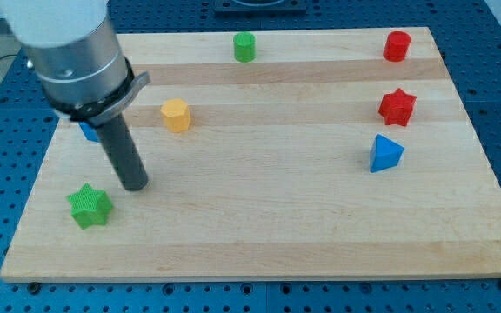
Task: Move the yellow hexagon to the bottom right of the blue cube
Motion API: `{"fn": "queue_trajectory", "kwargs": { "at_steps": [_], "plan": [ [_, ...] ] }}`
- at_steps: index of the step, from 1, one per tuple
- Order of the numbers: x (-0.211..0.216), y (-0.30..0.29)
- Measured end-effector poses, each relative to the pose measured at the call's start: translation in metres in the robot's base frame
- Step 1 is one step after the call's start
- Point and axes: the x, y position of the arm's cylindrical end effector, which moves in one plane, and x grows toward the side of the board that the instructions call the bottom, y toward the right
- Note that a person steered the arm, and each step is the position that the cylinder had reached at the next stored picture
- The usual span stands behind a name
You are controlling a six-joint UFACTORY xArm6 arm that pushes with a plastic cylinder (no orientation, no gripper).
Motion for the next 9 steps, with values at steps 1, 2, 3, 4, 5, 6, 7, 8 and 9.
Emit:
{"fn": "queue_trajectory", "kwargs": {
  "at_steps": [1,2,3,4,5,6,7,8,9],
  "plan": [
    [0.016,-0.026],
    [0.023,-0.045],
    [0.023,-0.045],
    [0.019,-0.039],
    [-0.009,-0.030],
    [-0.036,0.008],
    [-0.052,0.088],
    [-0.096,0.119],
    [-0.139,0.116]
  ]
}}
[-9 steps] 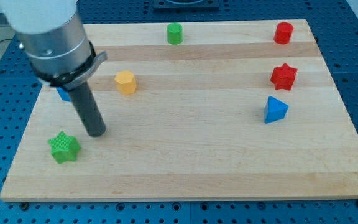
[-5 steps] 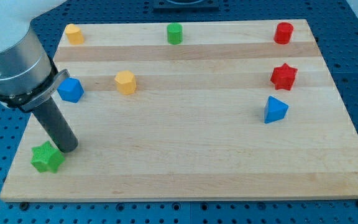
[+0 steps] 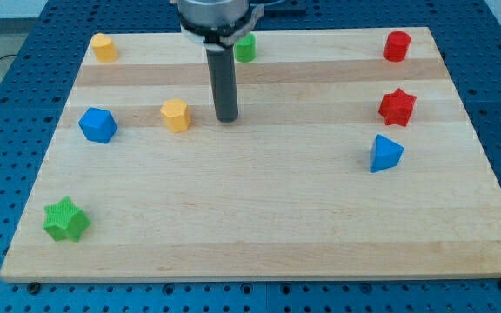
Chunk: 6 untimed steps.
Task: Move the yellow hexagon to the bottom right of the blue cube
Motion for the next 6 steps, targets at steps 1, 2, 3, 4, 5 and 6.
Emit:
{"fn": "queue_trajectory", "kwargs": {
  "at_steps": [1,2,3,4,5,6],
  "plan": [
    [-0.031,-0.027],
    [-0.041,-0.077],
    [-0.031,-0.122],
    [-0.010,-0.096],
    [0.014,-0.031],
    [0.050,-0.004]
  ]
}}
